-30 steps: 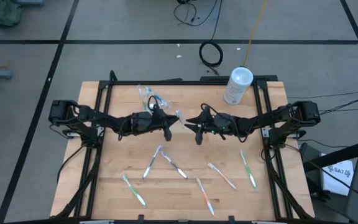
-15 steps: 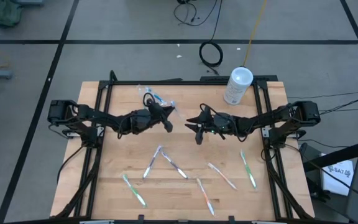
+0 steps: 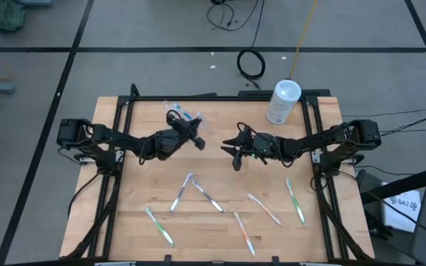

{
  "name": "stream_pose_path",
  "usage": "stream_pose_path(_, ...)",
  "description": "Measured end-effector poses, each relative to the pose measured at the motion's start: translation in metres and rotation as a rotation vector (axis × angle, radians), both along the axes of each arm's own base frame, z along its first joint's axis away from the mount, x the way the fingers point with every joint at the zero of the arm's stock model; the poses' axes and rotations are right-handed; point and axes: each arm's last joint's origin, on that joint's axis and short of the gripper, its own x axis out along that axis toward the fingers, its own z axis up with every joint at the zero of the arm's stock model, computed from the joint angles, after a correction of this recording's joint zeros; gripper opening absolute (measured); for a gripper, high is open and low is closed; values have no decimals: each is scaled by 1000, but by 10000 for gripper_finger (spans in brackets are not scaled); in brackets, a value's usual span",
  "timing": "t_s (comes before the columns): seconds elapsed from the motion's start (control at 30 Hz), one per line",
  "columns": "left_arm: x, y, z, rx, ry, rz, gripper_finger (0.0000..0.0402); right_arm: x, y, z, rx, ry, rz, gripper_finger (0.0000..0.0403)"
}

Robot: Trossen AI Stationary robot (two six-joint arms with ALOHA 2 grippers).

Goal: Pick & Place toothbrushing station
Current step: Put the blue toothbrush into the transparent organizer

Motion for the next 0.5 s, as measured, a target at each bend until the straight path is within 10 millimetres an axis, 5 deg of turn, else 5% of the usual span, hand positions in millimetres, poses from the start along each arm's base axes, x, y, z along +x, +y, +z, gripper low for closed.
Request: stream_pose_path(0.5, -20, 0, 42, 111, -36, 57, 19, 0, -3, 0, 0, -3, -11, 105)
